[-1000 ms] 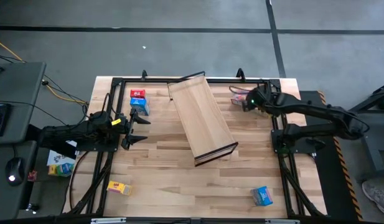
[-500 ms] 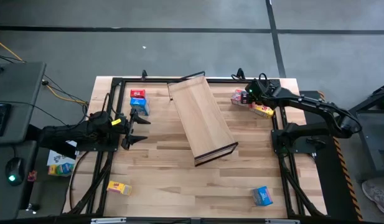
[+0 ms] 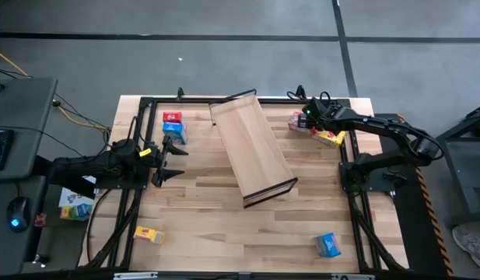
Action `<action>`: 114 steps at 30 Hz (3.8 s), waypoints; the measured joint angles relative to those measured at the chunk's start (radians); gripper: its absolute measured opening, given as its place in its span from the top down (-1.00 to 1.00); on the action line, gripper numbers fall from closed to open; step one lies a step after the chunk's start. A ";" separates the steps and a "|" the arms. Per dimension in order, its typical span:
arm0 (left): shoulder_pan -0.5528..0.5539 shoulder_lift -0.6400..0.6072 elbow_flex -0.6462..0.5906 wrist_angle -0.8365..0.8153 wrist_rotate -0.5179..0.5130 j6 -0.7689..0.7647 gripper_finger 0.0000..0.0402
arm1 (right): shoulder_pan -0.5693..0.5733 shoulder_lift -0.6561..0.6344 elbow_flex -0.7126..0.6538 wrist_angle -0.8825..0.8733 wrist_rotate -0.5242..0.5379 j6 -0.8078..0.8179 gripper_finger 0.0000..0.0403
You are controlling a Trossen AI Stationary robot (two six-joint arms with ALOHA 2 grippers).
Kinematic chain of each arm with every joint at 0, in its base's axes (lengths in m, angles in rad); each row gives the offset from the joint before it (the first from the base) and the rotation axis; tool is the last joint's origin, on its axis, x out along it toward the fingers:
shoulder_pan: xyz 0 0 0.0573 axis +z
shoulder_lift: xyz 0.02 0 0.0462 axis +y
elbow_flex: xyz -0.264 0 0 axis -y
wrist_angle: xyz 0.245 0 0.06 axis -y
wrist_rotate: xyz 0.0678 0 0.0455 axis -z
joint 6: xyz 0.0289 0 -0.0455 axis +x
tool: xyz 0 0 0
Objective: Stack cereal on shelf
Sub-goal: Put the right red cereal box on the shelf
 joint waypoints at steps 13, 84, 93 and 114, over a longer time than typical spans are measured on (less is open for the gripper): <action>0.000 0.000 0.000 0.000 0.000 0.000 -0.60 | 0.000 0.001 0.000 -0.004 0.017 -0.006 0.74; 0.000 0.000 0.000 0.000 0.000 0.000 -0.60 | 0.485 0.494 0.918 0.158 0.285 -2.091 1.00; 0.000 0.000 0.000 0.000 0.000 0.000 -0.60 | 0.431 0.494 0.917 0.146 0.104 -2.043 1.00; 0.000 0.000 0.000 0.000 0.000 0.000 -0.60 | 0.392 0.492 0.917 0.134 0.019 -2.142 0.93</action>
